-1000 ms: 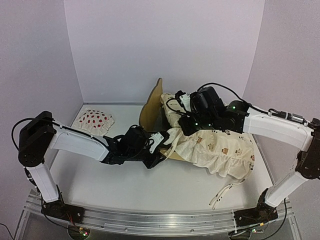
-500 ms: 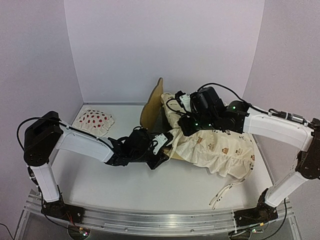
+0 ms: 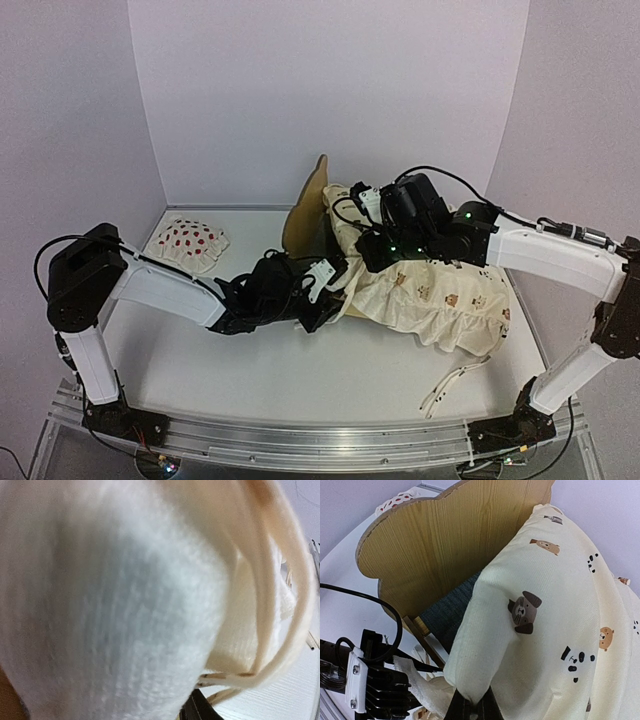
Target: Set up the pet bed
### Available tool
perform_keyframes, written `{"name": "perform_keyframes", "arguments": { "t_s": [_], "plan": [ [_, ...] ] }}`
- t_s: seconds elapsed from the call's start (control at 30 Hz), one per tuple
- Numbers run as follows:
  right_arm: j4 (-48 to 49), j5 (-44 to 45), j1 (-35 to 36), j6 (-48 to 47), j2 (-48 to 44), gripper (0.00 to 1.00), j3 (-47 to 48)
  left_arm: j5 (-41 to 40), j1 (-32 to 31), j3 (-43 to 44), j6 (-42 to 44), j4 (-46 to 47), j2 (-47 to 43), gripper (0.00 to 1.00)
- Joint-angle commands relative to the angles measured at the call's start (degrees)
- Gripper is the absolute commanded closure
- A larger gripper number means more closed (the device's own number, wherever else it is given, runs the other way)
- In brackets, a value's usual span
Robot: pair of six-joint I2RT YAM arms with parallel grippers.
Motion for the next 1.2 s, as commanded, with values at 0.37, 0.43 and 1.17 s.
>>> {"name": "perform_keyframes", "arguments": {
  "t_s": [0.37, 0.43, 1.17],
  "plan": [
    [0.74, 0.13, -0.35, 0.9, -1.87, 1.0, 0.61, 2.54, 0.31, -0.25, 1.1, 5.51, -0.37, 0.99],
    [0.74, 0.3, -0.35, 0.85, -1.92, 1.0, 0.55, 0.65, 0.31, -0.63, 0.92, 4.03, -1.36, 1.0],
    [0.83, 4.39, -0.35, 2.24, 6.28, 1.0, 6.58, 4.97, -0.8, 8.69, -12.49, -34.48, -14.24, 1.0]
  ]
}}
